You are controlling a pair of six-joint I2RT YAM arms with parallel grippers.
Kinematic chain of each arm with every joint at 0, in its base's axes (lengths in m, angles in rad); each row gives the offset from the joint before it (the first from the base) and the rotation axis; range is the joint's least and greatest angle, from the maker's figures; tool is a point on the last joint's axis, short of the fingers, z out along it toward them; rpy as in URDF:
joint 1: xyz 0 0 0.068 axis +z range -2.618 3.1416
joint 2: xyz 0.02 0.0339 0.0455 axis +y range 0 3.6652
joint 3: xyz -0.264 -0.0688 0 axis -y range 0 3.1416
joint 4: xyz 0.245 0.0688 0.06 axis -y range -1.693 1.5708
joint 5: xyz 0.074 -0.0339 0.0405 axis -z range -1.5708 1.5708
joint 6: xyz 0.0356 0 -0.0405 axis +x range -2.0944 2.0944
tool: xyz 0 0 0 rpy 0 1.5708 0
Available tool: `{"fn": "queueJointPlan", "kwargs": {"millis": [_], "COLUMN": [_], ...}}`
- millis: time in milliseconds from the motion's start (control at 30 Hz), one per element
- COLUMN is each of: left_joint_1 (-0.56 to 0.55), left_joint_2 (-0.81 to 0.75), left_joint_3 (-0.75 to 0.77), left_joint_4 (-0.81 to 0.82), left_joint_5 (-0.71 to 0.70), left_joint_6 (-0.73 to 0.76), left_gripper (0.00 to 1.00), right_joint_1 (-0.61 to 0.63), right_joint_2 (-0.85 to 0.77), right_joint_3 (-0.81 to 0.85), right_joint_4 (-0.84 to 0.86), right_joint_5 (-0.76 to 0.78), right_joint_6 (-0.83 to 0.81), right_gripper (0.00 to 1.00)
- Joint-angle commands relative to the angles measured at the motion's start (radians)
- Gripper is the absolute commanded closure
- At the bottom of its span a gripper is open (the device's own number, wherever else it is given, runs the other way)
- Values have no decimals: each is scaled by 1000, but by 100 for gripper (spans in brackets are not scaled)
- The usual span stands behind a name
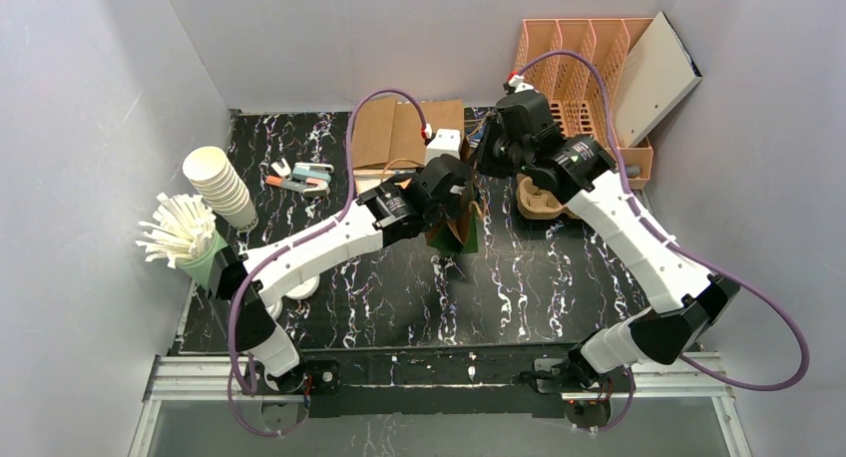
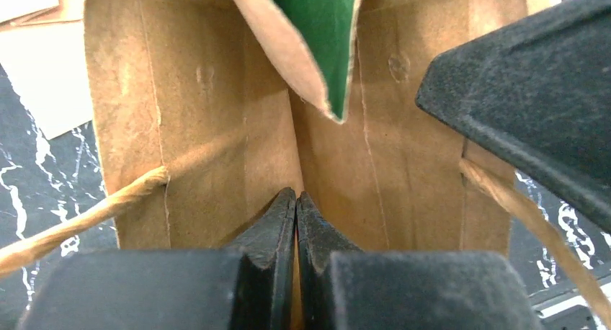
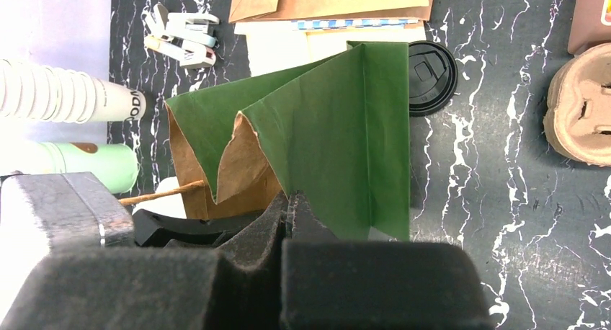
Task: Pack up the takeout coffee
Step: Open the takeout bag.
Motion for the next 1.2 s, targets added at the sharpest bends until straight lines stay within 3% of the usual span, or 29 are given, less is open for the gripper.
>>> {"fn": "queueJointPlan", "kwargs": {"millis": [0, 267, 600, 967, 1167], "left_joint_1": [0, 0, -3, -3, 38], "left_joint_2": [-21, -150, -207, -170, -19], "left_joint_3": [3, -241, -341, -316, -123], "left_joint_4": [-1, 206, 228, 165, -70], "left_joint_5": [-37, -36, -7, 25, 28], "left_joint_6": [93, 167, 310, 480, 339], "left_gripper": [100, 100, 100, 100, 100], "right_joint_1": [-2, -1, -1, -1, -1], "right_joint_2": [-47, -63, -42, -46, -60], "right_joint_3": [6, 2, 57, 113, 104], "right_joint_4": [45, 78, 52, 50, 61], "right_joint_5": [-13, -22, 39, 6, -64], "right_joint_6": [20, 48, 48, 51, 77], "right_gripper": [99, 99, 99, 99, 99]}}
